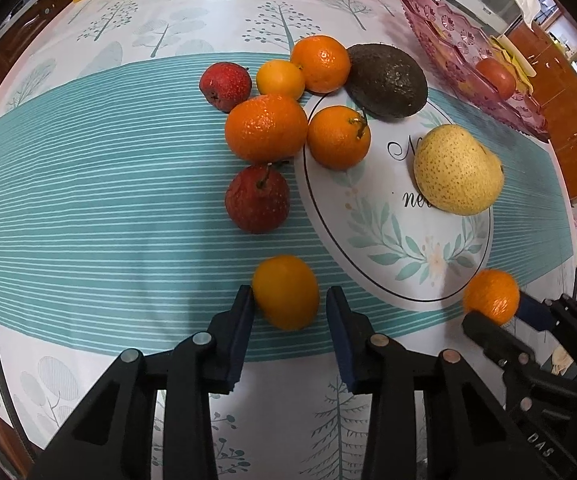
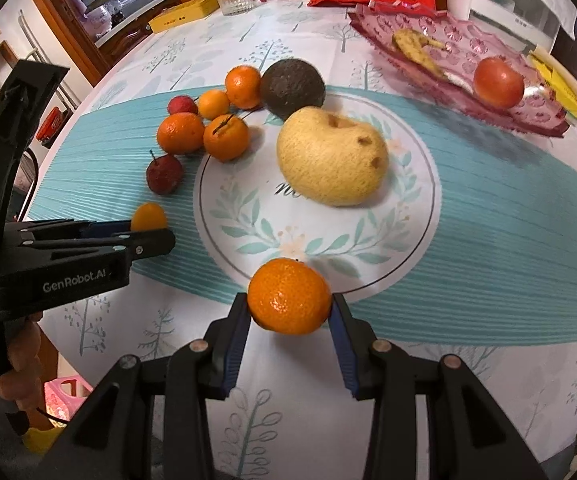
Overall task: Organize fruits
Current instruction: 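Carry the orange with the right tool while the left tool carries the tangerine to the bowl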
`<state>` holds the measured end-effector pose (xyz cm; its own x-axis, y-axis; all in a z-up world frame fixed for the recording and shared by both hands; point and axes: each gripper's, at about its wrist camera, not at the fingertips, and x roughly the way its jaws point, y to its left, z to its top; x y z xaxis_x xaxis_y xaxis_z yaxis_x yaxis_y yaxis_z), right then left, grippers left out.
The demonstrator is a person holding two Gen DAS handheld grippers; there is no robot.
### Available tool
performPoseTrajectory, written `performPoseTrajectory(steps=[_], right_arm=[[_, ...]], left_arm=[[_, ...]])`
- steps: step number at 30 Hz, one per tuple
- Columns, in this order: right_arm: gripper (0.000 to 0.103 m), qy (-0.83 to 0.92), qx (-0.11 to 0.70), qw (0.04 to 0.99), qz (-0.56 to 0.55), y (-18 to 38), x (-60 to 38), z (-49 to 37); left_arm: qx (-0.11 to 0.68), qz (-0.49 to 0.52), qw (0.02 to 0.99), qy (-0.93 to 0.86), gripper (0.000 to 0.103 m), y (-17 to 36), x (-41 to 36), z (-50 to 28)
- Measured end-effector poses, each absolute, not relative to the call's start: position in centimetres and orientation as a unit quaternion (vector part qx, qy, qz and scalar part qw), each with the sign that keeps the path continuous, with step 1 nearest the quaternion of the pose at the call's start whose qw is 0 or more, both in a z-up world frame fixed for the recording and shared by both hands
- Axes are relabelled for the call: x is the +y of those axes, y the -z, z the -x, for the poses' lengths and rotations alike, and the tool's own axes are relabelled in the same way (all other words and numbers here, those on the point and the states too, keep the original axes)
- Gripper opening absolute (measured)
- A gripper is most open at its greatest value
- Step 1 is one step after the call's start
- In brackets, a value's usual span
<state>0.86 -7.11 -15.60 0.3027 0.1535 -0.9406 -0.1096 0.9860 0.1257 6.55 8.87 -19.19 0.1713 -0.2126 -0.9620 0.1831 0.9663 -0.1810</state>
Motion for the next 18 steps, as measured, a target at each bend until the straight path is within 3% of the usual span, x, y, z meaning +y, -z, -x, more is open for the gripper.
performPoseTrajectory(steps=[2, 3, 10, 18], right_arm=[[0.040, -0.078, 0.580, 0.811, -0.009, 15.3, -7.5, -1.1], [0.040, -0.076, 0.577, 0.814, -0.002, 15.1, -7.7, -1.2], [0.040, -0.056, 0.553, 0.831, 0.020, 13.2, -10.0, -2.3], [0.040, -0.029, 0.529, 0.848, -0.017, 9.8, -13.9, -2.9]], left_arm=[[0.629, 0.011, 0.767, 0.130, 0.035, 19.2, 8.7, -6.7], [0.628, 0.011, 0.767, 0.130, 0.029, 19.2, 8.6, -6.7], [0.619, 0.001, 0.773, 0.139, 0.028, 18.6, 7.9, -6.4], [0.575, -0.014, 0.800, 0.168, 0.028, 13.3, 5.5, -6.4]])
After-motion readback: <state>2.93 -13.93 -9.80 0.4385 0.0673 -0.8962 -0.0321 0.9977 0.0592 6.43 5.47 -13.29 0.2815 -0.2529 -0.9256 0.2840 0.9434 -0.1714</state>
